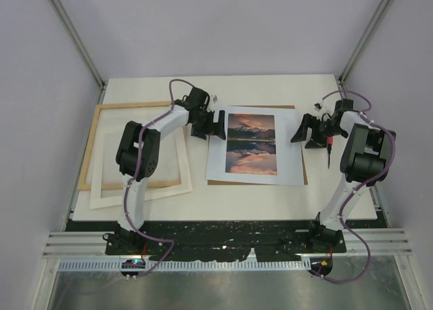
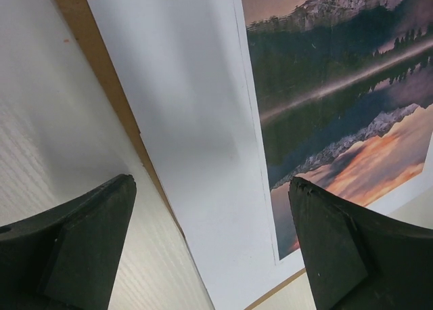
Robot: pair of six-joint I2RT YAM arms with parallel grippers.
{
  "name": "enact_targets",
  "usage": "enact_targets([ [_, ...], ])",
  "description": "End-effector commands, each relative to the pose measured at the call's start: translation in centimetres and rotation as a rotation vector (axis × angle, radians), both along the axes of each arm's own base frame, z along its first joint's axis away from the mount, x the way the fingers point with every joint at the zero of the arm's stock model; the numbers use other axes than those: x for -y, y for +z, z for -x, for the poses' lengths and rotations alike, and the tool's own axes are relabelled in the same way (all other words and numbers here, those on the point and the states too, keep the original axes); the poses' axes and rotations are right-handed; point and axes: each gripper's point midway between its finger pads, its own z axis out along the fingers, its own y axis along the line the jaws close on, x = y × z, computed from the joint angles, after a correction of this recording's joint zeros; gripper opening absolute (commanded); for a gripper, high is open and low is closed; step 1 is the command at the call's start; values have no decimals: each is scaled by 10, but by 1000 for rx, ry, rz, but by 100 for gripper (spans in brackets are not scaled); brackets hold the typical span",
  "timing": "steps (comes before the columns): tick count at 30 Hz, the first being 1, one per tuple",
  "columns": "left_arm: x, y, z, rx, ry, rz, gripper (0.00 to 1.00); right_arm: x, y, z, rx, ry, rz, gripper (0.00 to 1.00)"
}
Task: Take the photo out of the frame
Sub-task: Pick up the photo frame item at the center of the board.
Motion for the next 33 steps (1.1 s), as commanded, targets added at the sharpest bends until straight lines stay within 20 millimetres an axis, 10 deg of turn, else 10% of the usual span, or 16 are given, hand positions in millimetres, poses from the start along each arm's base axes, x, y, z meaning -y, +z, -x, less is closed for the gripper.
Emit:
enact_targets([
  [1,14,2,-8,8,15,40,100,6,-7,-8,-7,-5,17,85],
  [18,67,37,5,-55,-77,416,100,-40,5,6,-72,125,-346,81],
  [33,76,50,20,-86,-113,546,100,-56,111,5,182,200,-802,77],
])
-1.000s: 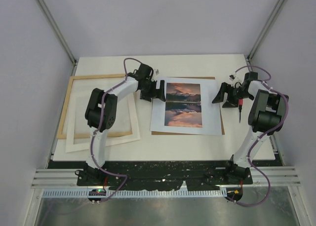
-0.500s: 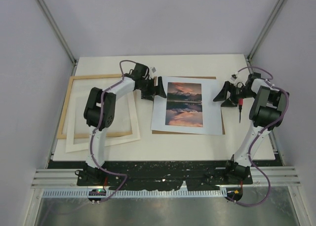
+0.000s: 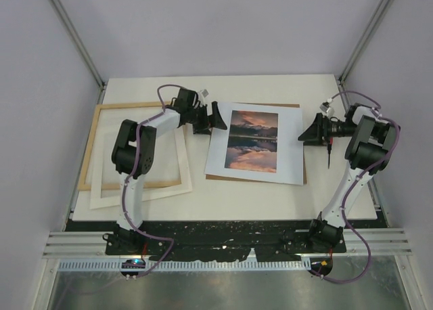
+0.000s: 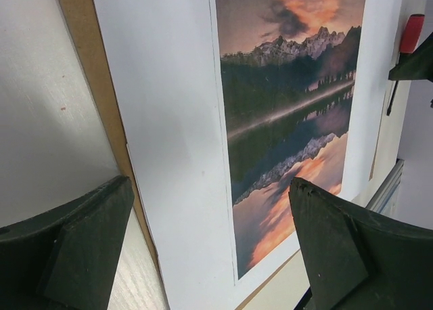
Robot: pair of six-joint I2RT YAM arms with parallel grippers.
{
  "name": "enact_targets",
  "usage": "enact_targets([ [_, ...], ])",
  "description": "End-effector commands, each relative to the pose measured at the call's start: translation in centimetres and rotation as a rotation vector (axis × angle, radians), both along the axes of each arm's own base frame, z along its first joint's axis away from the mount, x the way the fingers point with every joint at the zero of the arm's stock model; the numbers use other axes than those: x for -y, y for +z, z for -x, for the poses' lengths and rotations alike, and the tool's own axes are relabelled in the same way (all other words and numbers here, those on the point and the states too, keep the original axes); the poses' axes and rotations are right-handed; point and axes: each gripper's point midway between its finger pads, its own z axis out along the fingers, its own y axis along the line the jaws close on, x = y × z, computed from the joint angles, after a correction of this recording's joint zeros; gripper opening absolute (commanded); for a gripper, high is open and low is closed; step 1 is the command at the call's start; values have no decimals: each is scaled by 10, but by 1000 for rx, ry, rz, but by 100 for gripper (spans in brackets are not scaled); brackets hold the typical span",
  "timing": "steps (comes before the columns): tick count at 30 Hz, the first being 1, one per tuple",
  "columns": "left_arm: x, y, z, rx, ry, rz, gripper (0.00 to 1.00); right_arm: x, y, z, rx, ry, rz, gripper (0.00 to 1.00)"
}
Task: Take the photo out of the frame
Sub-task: Pick up the photo frame item at the center of the board.
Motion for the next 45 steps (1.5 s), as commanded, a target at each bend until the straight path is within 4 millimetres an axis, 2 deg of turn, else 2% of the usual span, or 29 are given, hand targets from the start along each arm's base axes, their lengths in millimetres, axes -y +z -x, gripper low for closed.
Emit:
enact_targets([
  [1,57,36,46,-31,-199,218,100,-54,96,-3,89,-3,-445,76],
  [8,57,38,48,-27,-205,226,100,-54,108,-3,152,-6,-454,73],
  [16,60,32,56,-45,-222,232,100,-61,133,4,299,19,-437,72],
  [22,63,31,60,-56,-232,241,100,-89,157,18,388,109,-419,73],
  [29,66,39,63,-46,-251,268,100,-117,204,29,454,187,-452,75],
  [35,64,41,70,-48,-262,279,100,-140,234,41,487,257,-481,76],
  [42,64,47,72,-31,-271,304,100,-171,257,60,493,359,-502,77],
  [45,63,49,72,-33,-268,312,100,-181,258,65,485,401,-486,77],
])
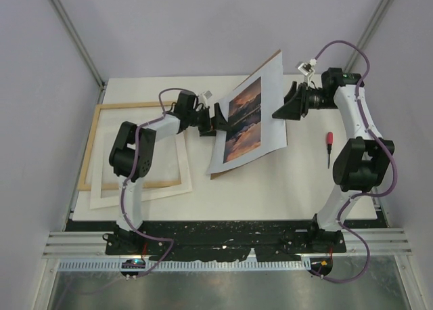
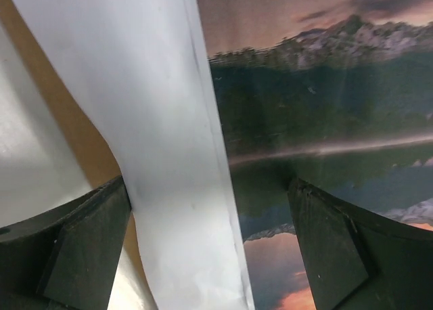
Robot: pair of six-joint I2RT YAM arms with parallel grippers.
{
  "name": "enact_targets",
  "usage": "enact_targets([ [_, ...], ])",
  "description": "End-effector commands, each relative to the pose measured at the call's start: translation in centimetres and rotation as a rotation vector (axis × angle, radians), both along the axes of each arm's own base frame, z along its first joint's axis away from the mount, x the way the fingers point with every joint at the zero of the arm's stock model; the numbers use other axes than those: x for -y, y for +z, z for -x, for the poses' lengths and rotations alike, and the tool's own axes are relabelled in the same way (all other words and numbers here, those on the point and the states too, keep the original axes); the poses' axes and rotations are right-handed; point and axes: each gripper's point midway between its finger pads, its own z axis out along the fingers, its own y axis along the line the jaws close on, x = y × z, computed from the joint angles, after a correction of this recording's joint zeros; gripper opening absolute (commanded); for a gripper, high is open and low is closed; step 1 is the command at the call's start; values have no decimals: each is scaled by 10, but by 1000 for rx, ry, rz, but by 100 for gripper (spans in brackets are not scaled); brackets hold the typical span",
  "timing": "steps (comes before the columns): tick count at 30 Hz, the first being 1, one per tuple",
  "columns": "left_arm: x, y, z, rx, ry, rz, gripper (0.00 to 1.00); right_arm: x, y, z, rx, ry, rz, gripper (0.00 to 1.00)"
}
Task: Take the photo out of the frame
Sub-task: Pick up the photo frame item at the center of the board.
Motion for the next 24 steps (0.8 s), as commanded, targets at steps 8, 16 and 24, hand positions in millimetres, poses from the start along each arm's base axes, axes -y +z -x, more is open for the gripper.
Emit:
enact_targets([
  [8,37,34,47,-42,-183,159,100,-34,17,25,-262,97,-41,74],
  [16,26,23,45,-49,-164,139,100,26,-6,8,-404,-99,0,69],
  [24,26,18,43,-54,-157,130,100,34,-20,2,-445,-115,-71,68],
])
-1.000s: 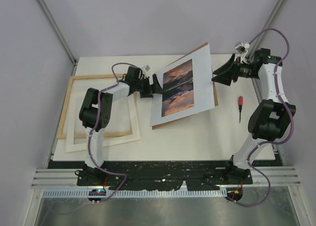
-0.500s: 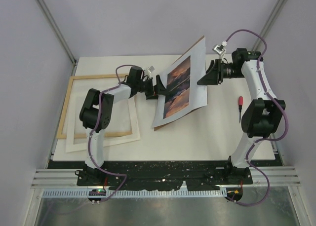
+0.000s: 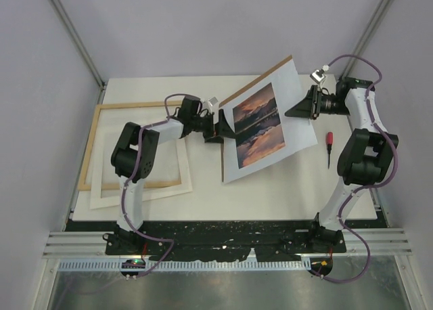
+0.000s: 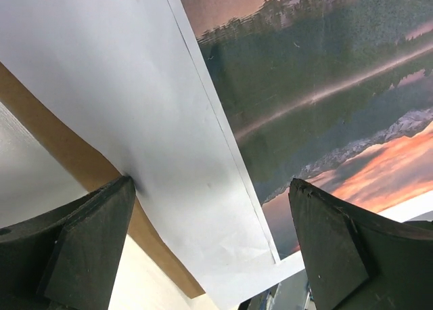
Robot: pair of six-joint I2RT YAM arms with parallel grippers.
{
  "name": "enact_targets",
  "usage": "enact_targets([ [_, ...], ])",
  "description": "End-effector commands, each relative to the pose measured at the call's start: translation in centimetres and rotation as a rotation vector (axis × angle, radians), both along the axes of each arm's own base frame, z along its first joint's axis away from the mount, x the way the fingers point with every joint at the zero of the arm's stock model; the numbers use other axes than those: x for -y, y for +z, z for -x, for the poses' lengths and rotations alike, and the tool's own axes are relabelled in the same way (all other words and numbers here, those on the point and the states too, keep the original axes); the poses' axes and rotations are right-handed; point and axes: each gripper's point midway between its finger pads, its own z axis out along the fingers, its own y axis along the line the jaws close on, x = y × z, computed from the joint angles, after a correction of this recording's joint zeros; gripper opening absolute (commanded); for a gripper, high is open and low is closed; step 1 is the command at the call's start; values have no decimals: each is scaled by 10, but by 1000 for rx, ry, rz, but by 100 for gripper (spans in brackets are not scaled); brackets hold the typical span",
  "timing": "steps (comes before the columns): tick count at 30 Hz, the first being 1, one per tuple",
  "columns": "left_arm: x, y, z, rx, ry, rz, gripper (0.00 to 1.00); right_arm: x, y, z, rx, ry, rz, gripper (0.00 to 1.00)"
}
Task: Take the photo out of the frame
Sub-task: Pick up the photo frame item at the center of the board.
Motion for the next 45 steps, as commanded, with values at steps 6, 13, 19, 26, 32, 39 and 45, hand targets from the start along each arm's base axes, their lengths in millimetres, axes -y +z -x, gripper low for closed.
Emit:
enact_targets([
  [6,7,10,14,2,-61,32,100,-8,-8,14,-201,13,-58,33],
  [13,-18,23,4,24,-26,50,100,19,-15,3,-212,-68,-102,8],
  [19,-49,42,-2,76,-4,76,100,30,-10,-5,-164,-125,-227,8],
  [26,-75,54,-4,94,5,129,100,49,-19,-25,-199,-202,-377,8],
  [32,-82,39,-8,120,22,91,100,57,-16,-30,-200,-227,-418,8],
  [39,-65,24,-23,73,41,144,100,55,-3,-22,-197,-223,-420,8],
  [45,-57,22,-35,80,51,170,100,52,18,-13,-175,-210,-416,8],
])
